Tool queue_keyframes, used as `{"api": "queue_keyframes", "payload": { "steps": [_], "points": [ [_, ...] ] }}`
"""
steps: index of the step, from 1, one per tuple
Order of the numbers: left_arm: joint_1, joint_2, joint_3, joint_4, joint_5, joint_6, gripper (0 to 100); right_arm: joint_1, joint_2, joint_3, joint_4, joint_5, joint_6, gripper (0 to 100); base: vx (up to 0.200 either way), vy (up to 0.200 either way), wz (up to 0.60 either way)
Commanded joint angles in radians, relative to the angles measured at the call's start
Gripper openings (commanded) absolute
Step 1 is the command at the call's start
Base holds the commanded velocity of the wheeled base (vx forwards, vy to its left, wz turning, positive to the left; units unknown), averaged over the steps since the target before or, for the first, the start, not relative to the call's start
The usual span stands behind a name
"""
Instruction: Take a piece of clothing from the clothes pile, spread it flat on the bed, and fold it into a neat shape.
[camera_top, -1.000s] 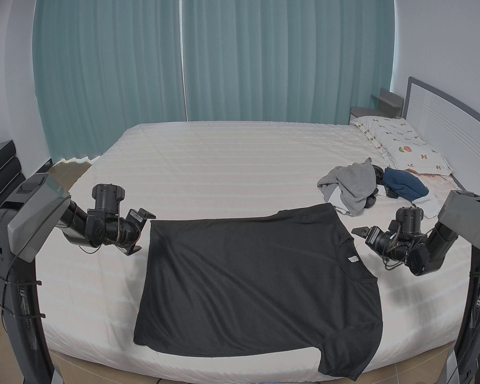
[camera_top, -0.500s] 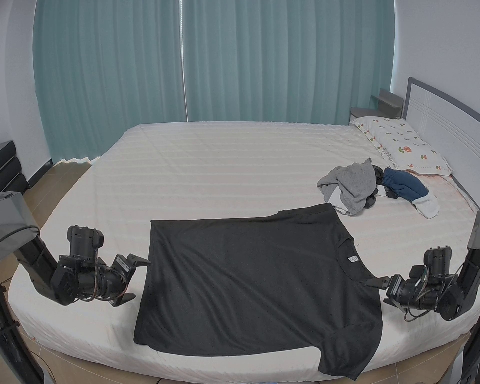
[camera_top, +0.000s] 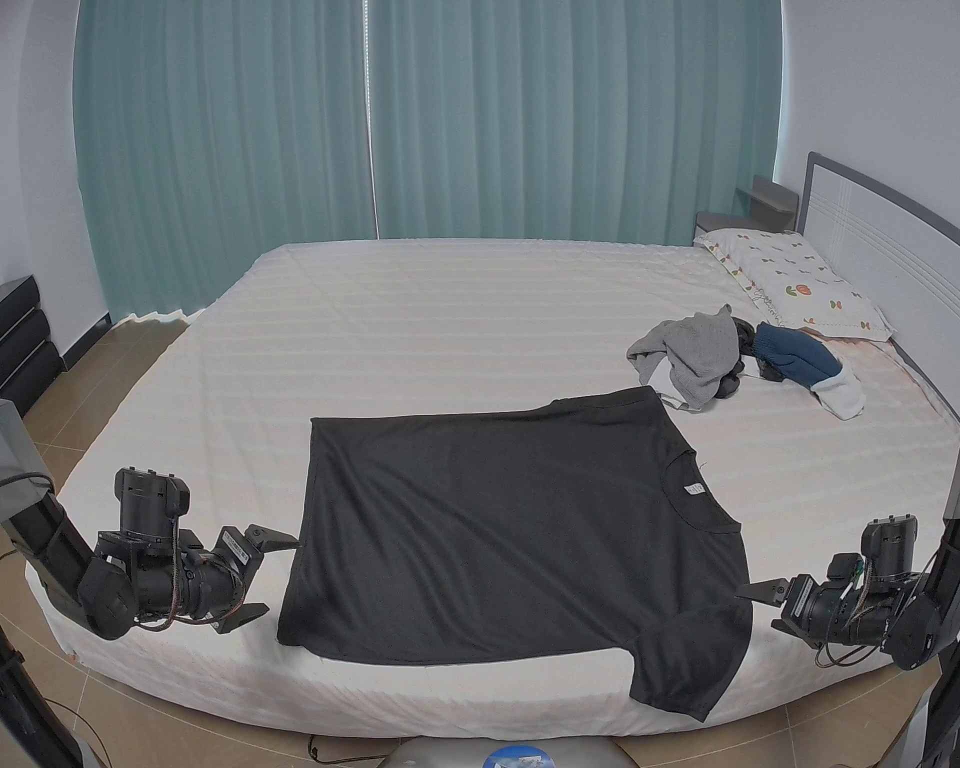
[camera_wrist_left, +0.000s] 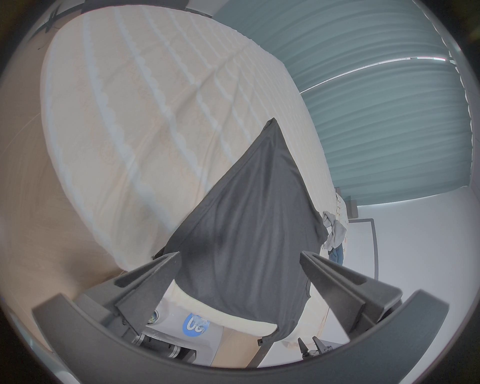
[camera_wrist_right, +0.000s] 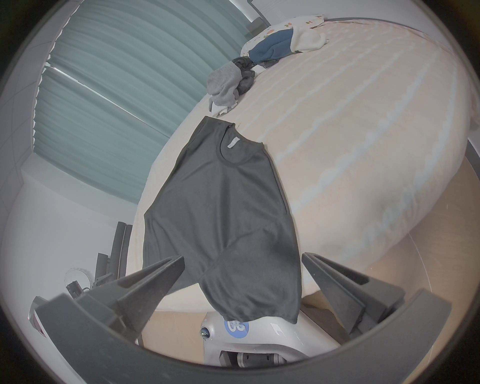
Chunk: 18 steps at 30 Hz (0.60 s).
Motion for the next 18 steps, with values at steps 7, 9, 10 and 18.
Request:
{"api": "queue_keyframes", "payload": {
  "steps": [7,9,10,18],
  "points": [
    [-0.017,0.012,0.003,0.002,-0.003,-0.005,100,0.043,0.006,0.034,-0.055,-0.008,0.002,100,0.0,-0.057,0.0],
    [-0.025,0.011,0.003,0.005,-0.003,-0.005,100,0.043,0.009,0.04,-0.075,-0.008,0.002,100,0.0,-0.2,0.0],
    [-0.03,0.011,0.004,0.006,-0.003,-0.005,100,0.043,0.011,0.044,-0.083,-0.008,0.002,100,0.0,-0.2,0.0],
    [-0.036,0.0,0.021,0.002,-0.001,-0.002,100,0.043,0.012,0.047,-0.089,-0.008,0.0,100,0.0,-0.175,0.0]
  ]
}}
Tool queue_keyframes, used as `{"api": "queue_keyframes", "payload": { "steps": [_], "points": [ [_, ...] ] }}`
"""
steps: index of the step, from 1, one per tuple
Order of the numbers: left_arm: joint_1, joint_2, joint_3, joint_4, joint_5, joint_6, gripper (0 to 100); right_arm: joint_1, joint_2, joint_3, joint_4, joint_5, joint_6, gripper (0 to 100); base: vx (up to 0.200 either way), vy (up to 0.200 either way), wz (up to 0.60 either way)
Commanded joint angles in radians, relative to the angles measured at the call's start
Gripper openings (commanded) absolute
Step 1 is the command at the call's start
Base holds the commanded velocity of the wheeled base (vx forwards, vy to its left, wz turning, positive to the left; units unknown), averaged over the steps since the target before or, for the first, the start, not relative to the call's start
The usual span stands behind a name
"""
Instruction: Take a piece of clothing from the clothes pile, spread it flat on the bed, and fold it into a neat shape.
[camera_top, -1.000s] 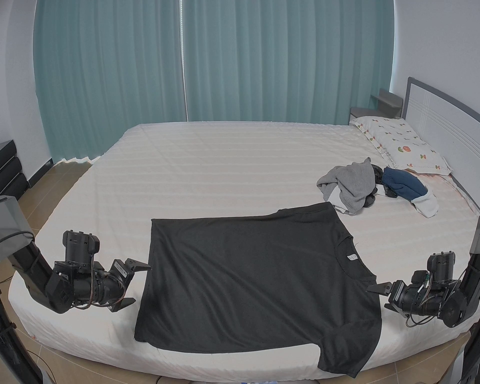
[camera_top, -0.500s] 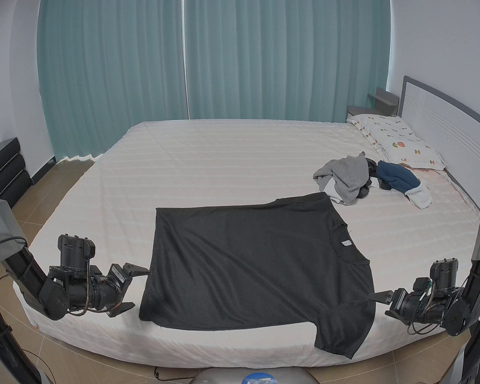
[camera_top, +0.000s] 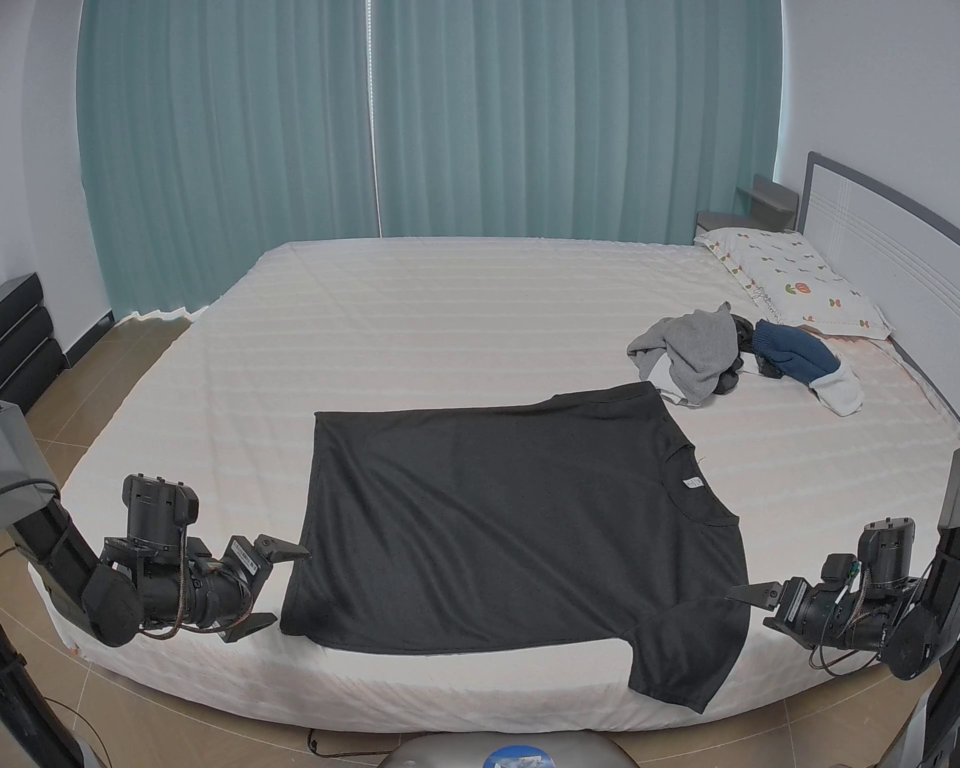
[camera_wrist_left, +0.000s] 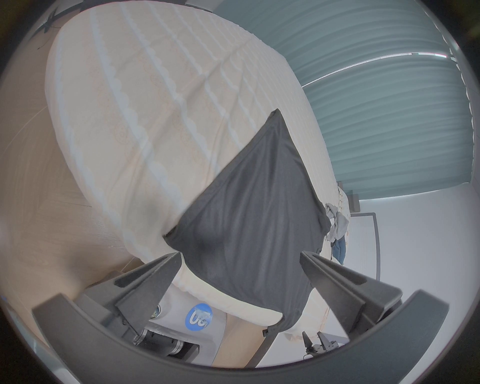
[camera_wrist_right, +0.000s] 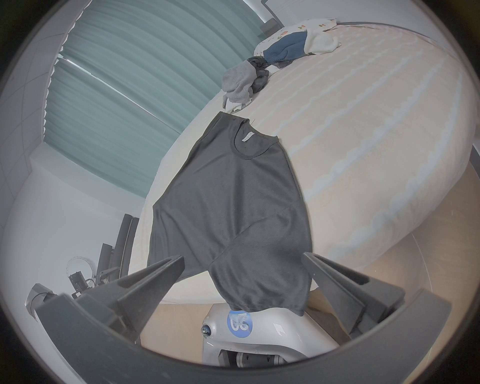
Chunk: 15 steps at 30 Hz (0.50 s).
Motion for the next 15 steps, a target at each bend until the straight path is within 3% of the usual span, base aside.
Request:
{"api": "queue_keyframes", "payload": {
  "steps": [1,3,9,13,15],
  "points": [
    [0.001,-0.003,0.004,-0.001,0.002,0.003,100,0.001,0.005,0.012,0.0,0.001,-0.001,100,0.0,0.0,0.0],
    [0.001,-0.001,0.004,-0.001,0.004,0.007,100,0.001,0.005,0.012,0.0,0.001,-0.001,100,0.0,0.0,0.0],
    [0.033,0.031,0.053,0.001,0.013,0.184,100,0.001,0.006,0.013,0.0,0.001,-0.001,100,0.0,0.0,0.0],
    [0.038,0.063,0.056,0.004,0.022,0.208,100,0.002,0.012,0.013,0.0,0.001,-0.002,100,0.0,0.0,0.0],
    [0.038,0.106,0.05,-0.002,0.068,0.216,100,0.002,0.012,0.016,0.001,0.001,-0.002,100,0.0,0.0,0.0]
  ]
}}
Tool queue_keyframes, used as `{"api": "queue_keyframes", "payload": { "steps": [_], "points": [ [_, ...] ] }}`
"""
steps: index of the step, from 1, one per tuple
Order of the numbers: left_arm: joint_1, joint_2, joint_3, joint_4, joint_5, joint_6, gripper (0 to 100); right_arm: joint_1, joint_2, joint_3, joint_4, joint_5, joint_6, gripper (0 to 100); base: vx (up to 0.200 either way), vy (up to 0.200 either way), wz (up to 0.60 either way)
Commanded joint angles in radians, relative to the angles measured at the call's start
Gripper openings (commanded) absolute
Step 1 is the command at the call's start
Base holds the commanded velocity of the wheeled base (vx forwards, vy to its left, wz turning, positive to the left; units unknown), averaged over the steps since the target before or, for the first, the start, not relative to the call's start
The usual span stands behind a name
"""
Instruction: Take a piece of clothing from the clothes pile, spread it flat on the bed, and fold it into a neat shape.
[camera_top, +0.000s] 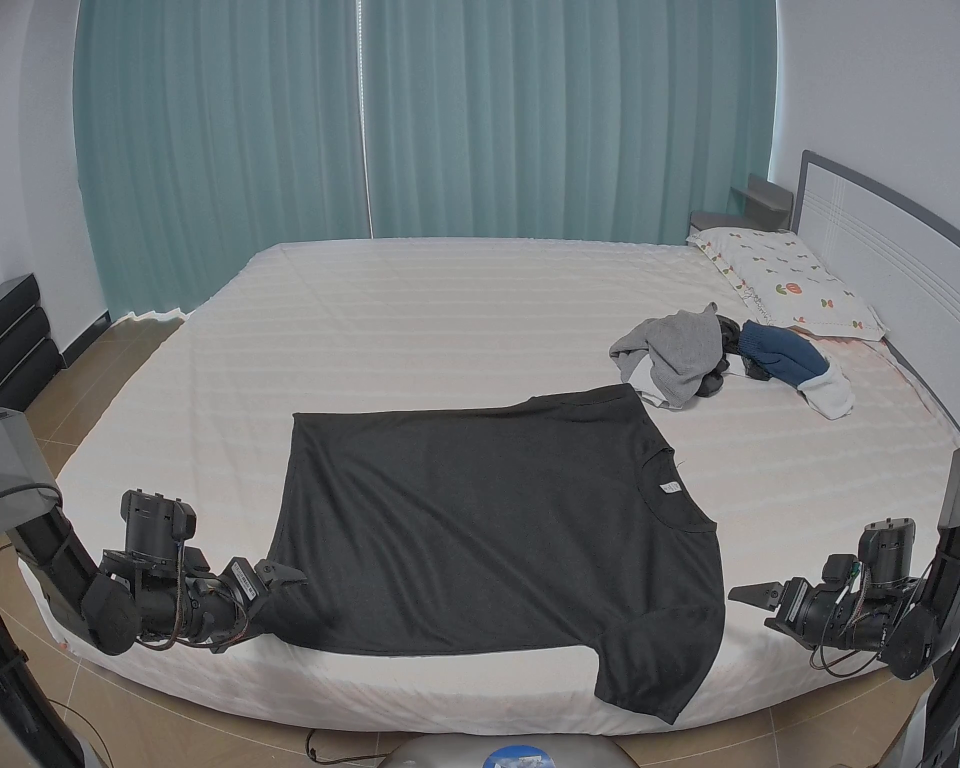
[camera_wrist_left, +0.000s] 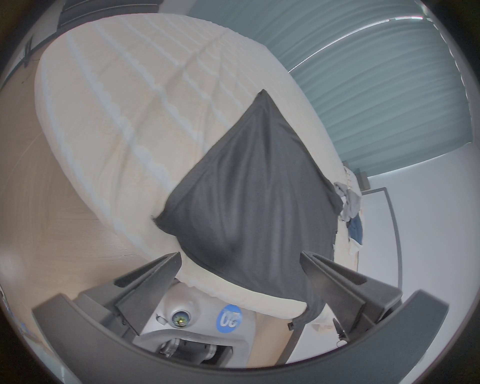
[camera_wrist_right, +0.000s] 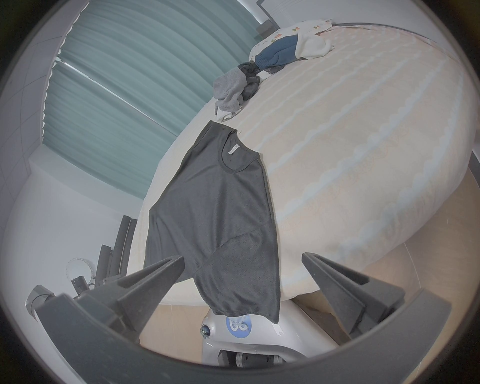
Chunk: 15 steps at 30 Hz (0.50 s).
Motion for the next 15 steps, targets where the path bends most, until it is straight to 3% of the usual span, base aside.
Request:
{"api": "queue_keyframes", "payload": {
  "steps": [1,15],
  "points": [
    [0.005,0.087,-0.001,-0.003,0.06,0.011,100,0.006,0.01,0.016,0.001,0.001,-0.001,100,0.0,0.0,0.0],
    [0.002,0.202,-0.023,-0.091,0.17,0.048,100,0.009,0.008,0.016,0.001,-0.001,0.001,100,0.0,0.0,0.0]
  ]
}}
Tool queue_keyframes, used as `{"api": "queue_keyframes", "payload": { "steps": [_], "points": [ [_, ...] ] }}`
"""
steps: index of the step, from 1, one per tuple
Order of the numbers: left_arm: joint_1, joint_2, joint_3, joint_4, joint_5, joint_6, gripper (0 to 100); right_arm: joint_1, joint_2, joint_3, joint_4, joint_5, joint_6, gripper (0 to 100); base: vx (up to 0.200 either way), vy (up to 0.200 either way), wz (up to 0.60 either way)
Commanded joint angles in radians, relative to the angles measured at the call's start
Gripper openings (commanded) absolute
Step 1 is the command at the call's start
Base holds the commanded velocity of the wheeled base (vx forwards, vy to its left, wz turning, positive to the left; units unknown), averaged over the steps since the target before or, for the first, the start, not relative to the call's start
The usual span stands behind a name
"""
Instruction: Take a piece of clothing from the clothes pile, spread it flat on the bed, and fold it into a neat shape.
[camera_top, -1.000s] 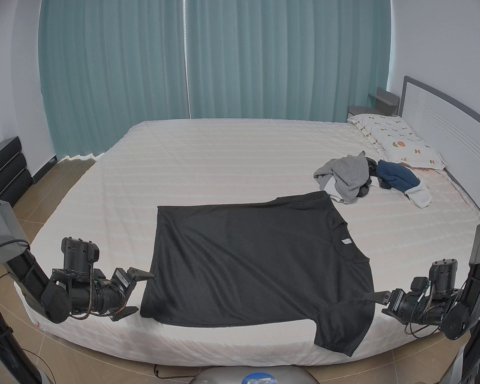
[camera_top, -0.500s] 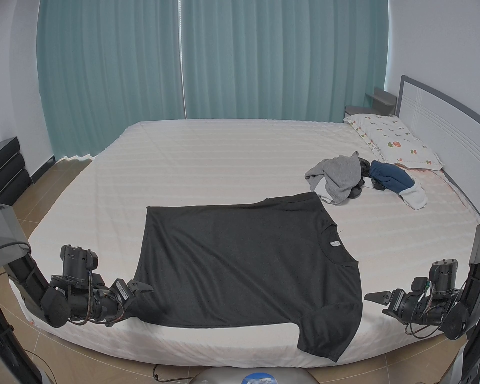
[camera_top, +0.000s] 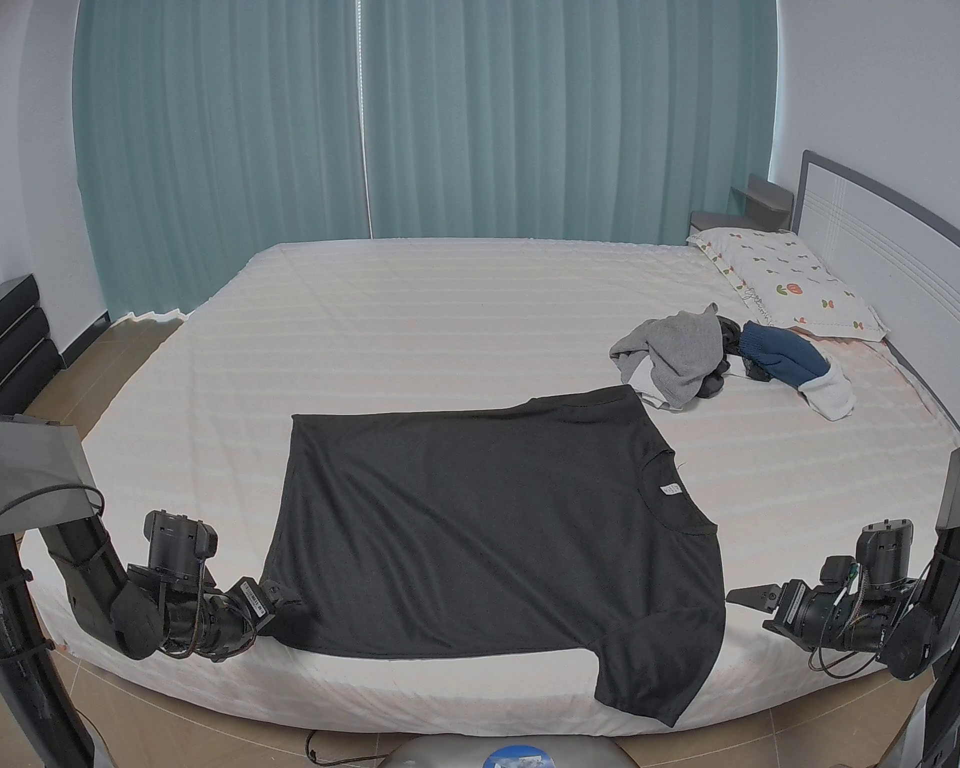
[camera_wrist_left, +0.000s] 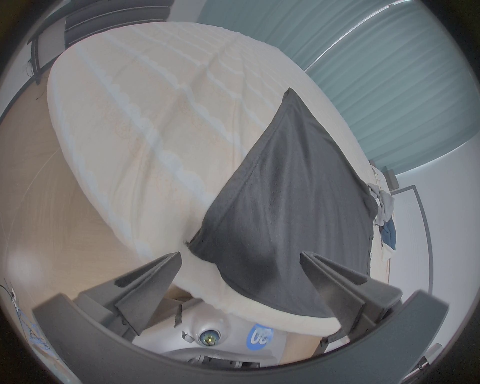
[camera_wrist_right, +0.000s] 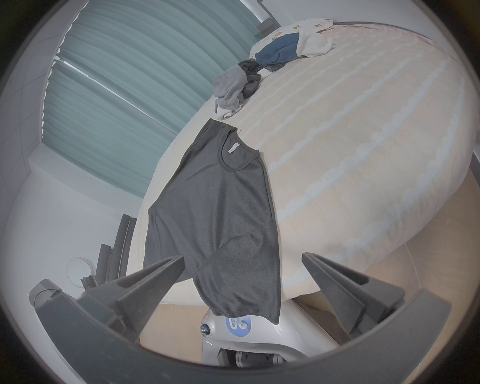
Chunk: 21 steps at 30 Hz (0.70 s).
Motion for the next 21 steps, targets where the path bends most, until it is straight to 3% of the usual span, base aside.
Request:
{"api": "queue_keyframes", "payload": {
  "steps": [1,6,13,21],
  "points": [
    [0.0,0.055,-0.006,-0.023,0.019,0.001,0,0.001,0.005,0.016,0.0,0.0,0.0,100,0.0,0.0,0.0],
    [0.001,0.055,0.013,-0.029,0.044,0.01,0,-0.001,0.006,0.016,0.0,-0.001,0.0,100,0.0,0.0,0.0],
    [0.007,0.04,0.076,-0.025,0.124,0.153,0,-0.001,0.009,0.016,0.0,-0.004,-0.001,100,0.0,0.0,0.0],
    [0.009,0.032,0.091,-0.026,0.151,0.191,0,-0.001,0.009,0.016,0.017,-0.006,-0.006,100,0.0,0.0,0.0]
  ]
}}
